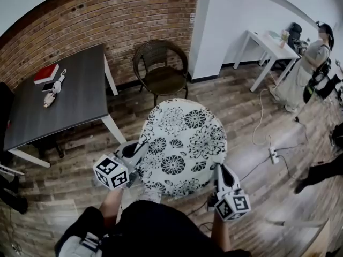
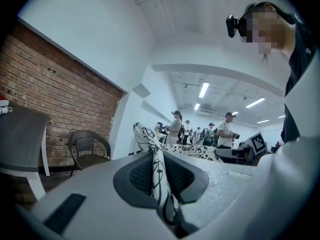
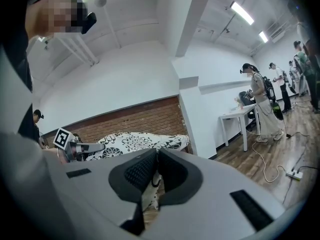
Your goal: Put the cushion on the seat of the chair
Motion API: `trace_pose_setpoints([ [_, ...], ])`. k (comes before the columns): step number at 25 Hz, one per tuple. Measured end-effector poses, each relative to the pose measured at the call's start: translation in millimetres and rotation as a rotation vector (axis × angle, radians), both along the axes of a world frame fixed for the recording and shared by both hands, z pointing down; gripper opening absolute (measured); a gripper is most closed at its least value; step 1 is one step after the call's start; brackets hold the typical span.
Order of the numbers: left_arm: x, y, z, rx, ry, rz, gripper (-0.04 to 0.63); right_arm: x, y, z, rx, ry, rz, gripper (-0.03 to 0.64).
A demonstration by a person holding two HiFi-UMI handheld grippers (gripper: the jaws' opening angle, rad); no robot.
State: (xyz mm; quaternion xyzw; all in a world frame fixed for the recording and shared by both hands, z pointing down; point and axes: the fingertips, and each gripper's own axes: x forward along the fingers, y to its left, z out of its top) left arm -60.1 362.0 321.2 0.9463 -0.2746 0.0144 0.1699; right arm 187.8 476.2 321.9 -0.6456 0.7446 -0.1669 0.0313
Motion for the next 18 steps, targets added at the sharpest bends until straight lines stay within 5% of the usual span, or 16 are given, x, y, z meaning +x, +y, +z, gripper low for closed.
trace_pose_setpoints([
  [18,2,-10,26,0.001,0.016,0.007,0.015,3,-7,16,0.009,0.023,0.013,0.015],
])
